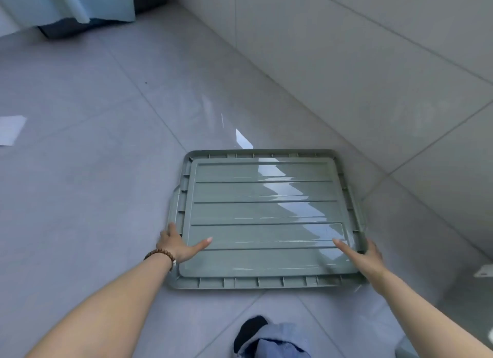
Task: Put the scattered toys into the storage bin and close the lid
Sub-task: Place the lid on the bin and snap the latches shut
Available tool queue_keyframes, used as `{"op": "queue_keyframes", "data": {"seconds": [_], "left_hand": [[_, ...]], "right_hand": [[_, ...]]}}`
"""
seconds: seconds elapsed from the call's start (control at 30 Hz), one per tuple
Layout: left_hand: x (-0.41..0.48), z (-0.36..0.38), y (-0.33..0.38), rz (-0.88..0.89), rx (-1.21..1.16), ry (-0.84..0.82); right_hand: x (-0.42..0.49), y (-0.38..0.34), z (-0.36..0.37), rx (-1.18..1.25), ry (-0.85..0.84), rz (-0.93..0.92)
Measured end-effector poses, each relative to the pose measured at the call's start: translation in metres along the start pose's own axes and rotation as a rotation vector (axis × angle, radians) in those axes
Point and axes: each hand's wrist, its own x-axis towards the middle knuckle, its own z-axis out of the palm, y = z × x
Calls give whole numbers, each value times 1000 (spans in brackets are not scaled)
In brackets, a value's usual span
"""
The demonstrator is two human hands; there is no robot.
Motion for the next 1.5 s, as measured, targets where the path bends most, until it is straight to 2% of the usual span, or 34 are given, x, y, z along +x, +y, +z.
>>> {"op": "queue_keyframes", "data": {"seconds": [0.13,0.27,0.37,0.77,0.83,1.0,1.17,1.37,1.5], "left_hand": [[1,12,-5,-36,-44,-39],[-2,6,7,-48,-173,6],[-7,-9,16,1,-191,75],[-124,-166,77,260,-485,267],[-154,-194,84,316,-486,285],[-240,-238,107,497,-690,341],[-330,-261,137,678,-778,325],[-440,-254,189,928,-724,399],[-501,-224,225,1159,-732,270]], "right_hand": [[2,10,5,21,-16,53],[2,6,4,47,-29,39],[-5,-4,-5,71,43,-8],[-105,-125,-122,379,267,-323],[-133,-142,-145,400,309,-374],[-218,-168,-211,406,316,-509],[-308,-170,-281,473,452,-635],[-402,-128,-375,594,685,-732],[-463,-76,-428,730,803,-754]]}}
